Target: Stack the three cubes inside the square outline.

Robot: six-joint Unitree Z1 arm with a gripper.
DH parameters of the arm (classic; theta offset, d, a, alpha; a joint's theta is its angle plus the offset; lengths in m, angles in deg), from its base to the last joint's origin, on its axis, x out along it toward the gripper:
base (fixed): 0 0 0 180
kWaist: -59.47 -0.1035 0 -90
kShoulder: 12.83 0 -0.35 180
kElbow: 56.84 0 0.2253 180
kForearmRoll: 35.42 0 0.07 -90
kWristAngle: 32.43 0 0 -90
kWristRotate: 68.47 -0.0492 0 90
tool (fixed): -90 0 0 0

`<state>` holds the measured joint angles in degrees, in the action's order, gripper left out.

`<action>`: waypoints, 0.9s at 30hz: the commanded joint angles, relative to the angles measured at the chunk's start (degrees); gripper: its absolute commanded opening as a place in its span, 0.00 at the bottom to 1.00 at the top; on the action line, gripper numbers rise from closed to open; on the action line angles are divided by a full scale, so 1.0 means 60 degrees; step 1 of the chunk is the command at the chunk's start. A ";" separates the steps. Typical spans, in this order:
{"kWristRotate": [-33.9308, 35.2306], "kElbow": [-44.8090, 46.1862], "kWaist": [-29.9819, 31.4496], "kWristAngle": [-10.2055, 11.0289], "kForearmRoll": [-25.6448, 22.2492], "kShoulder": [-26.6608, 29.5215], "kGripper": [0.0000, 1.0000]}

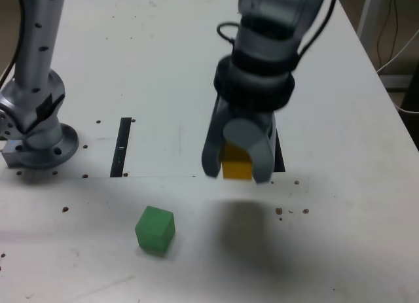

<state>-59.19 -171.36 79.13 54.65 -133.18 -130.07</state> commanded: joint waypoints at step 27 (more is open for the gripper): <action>-0.2143 -0.0094 -0.2406 0.0203 -0.0108 -0.0243 0.38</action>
<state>-71.78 -171.53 64.89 56.03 -133.88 -131.16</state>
